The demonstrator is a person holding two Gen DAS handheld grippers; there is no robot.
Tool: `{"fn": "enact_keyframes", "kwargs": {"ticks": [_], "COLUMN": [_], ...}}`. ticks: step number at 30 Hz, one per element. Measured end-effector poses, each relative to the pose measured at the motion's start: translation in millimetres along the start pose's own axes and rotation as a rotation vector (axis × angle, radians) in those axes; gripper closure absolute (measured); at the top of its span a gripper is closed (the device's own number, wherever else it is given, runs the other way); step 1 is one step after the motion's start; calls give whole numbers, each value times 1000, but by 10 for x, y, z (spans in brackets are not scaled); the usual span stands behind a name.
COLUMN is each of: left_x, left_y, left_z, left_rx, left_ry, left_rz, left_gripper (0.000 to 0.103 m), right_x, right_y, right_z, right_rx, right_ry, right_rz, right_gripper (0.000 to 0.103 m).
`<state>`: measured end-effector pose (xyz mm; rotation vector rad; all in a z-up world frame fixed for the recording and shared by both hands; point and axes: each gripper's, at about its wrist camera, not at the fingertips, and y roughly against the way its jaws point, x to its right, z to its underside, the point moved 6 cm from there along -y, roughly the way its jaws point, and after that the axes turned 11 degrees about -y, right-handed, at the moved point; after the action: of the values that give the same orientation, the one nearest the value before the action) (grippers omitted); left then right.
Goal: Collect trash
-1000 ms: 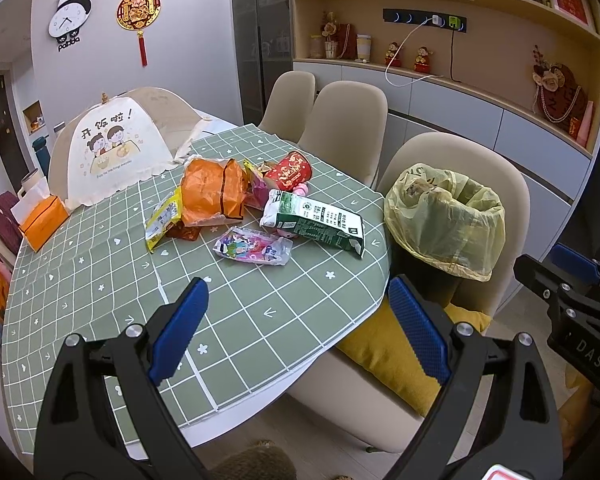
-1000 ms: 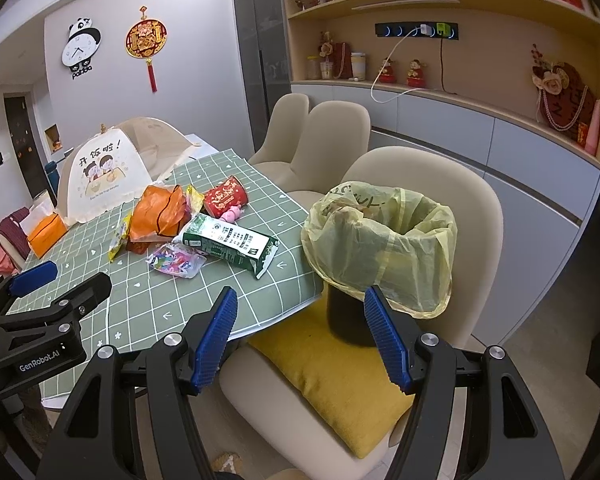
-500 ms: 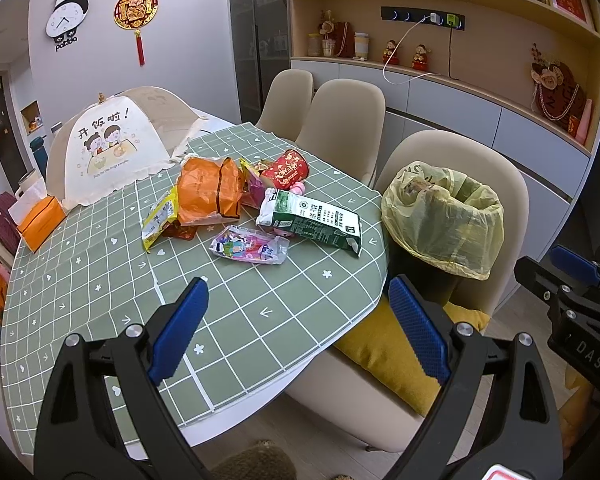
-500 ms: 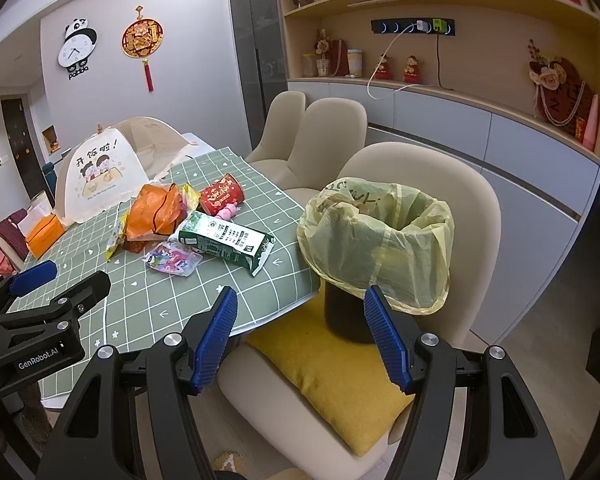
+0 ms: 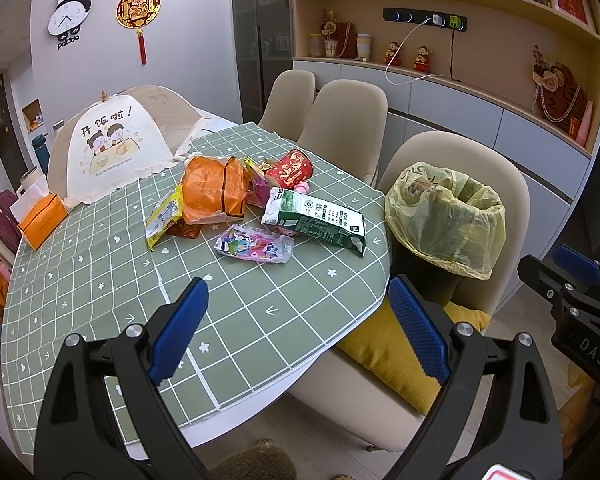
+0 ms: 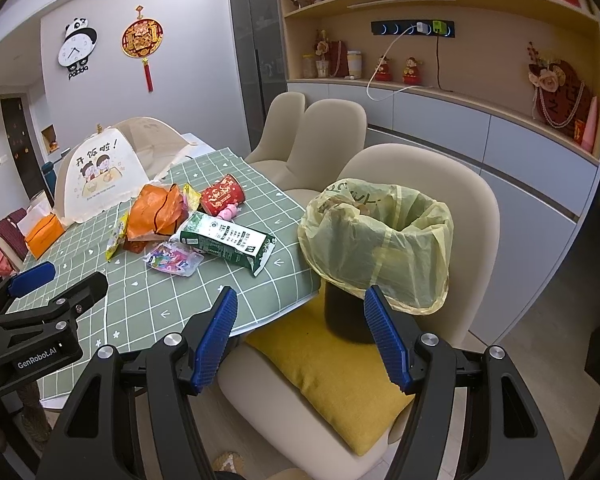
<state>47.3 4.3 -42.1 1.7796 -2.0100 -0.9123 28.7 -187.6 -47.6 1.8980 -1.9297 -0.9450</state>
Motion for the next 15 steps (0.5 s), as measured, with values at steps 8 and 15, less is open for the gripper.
{"fn": "enact_keyframes", "kwargs": {"ticks": [8,15], "left_x": [-93,-161], "left_y": [1,-22], "left_z": [44,75], "left_rx": [-2,-6], "left_ry": [14,25], "left_rz": [3,11], "left_gripper": [15,15], "right_x": [-76,-140], "right_y": [-2,-33], "right_z": [11,23], "right_rx": [-9,-14], "right_ry": [12,21], "right_rz": [9,19], "right_gripper": [41,41]}}
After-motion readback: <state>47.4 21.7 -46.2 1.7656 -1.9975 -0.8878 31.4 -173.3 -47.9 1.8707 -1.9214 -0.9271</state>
